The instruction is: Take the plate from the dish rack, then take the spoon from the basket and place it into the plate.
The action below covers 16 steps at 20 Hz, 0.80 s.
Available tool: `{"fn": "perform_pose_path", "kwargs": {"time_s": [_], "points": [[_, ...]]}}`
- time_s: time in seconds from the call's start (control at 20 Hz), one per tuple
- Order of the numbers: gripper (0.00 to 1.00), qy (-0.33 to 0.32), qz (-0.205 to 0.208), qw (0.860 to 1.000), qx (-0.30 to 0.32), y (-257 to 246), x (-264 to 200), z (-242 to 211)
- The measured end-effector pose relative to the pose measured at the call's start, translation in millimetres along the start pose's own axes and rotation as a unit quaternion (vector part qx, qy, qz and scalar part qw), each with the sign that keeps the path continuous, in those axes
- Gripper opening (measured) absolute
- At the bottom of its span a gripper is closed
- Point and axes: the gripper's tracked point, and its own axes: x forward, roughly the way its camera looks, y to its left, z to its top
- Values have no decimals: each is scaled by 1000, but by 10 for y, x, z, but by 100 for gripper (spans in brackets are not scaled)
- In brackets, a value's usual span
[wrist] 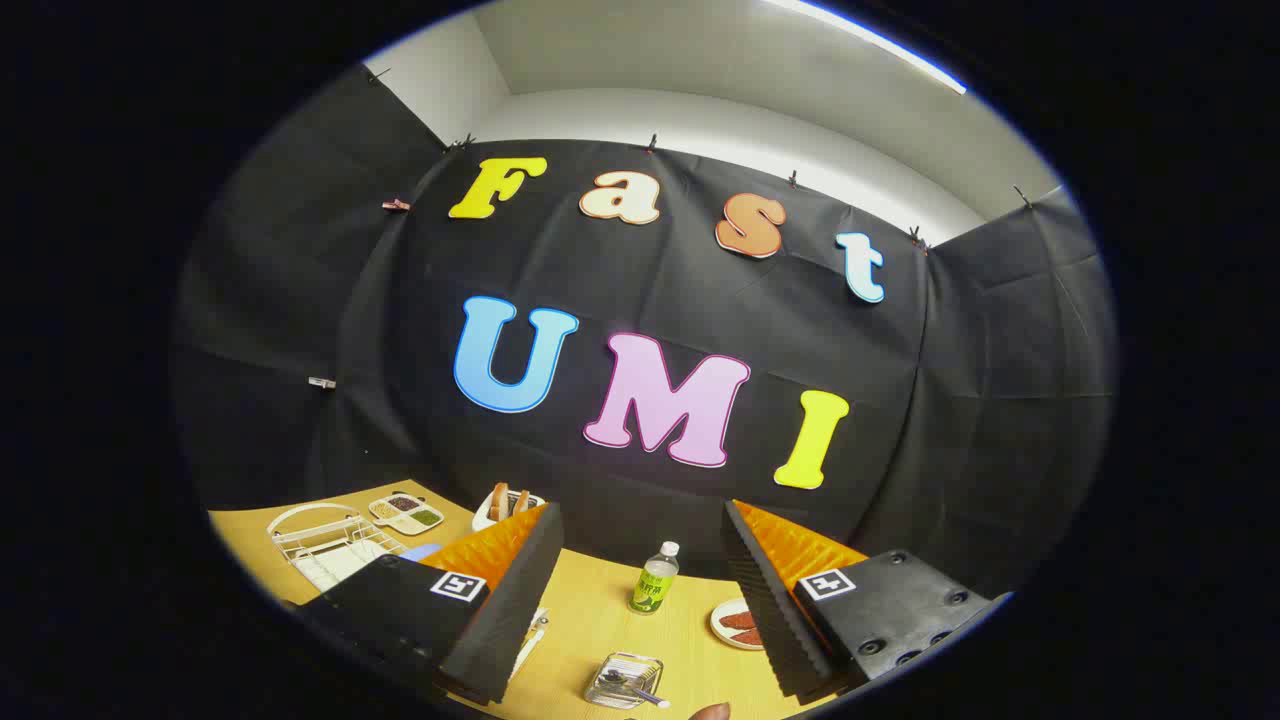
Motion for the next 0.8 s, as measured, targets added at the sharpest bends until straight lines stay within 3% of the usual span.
{"fn": "perform_pose_path", "kwargs": {"time_s": [0.8], "points": [[97, 22, -8, 1000, 1, 202, 13, 12]]}}
